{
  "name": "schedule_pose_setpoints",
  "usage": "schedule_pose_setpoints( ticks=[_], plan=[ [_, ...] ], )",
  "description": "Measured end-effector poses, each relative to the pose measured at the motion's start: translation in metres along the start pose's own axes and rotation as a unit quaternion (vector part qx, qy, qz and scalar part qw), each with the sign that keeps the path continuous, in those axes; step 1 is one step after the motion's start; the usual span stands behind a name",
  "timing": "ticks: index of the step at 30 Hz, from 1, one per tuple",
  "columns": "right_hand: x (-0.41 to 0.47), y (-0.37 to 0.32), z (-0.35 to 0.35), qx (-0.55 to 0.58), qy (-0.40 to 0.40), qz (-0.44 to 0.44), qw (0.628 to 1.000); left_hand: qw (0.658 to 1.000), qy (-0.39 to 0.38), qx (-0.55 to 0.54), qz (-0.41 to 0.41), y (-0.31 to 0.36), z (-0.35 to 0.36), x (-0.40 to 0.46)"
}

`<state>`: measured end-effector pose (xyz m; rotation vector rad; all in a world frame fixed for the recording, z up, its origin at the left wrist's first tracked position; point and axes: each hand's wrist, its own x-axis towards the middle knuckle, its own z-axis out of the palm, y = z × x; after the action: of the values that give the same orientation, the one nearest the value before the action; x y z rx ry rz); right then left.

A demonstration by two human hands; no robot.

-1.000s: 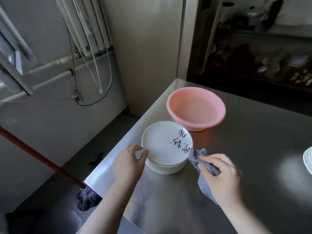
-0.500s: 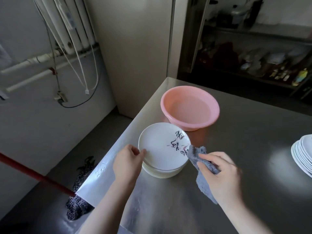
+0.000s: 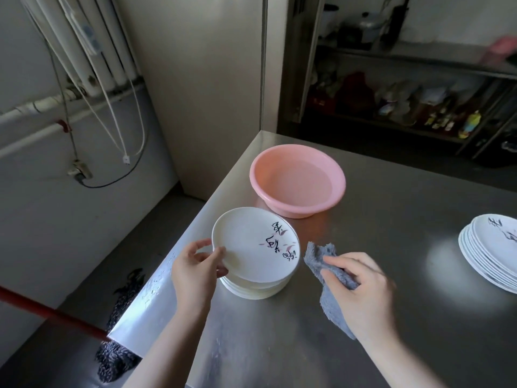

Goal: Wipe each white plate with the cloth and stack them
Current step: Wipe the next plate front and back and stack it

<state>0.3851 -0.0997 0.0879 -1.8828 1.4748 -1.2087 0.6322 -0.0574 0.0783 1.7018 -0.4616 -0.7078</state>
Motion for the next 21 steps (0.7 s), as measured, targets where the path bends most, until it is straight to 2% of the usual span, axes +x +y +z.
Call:
schedule_pose_setpoints(
  ticks=[4, 9, 15, 21],
  plan=[
    [0.000, 0.009, -0.018, -0.005, 0.025, 0.025, 0.999, 0.999, -0.010, -0.038, 0.004, 0.004, 0.009, -0.006],
    [-0.010, 0.025, -0.067, -0.008, 0.084, 0.078, 0.993, 0.995, -0.088, -0.047, 0.010, 0.012, 0.048, -0.034],
    [-0.029, 0.067, -0.154, -0.052, 0.166, 0.118, 0.978, 0.980, -0.187, -0.060, -0.027, -0.013, 0.126, -0.114],
    [-0.054, 0.132, -0.244, -0.070, 0.176, 0.126, 0.974, 0.969, -0.232, -0.043, -0.078, -0.064, 0.211, -0.217]
  ],
)
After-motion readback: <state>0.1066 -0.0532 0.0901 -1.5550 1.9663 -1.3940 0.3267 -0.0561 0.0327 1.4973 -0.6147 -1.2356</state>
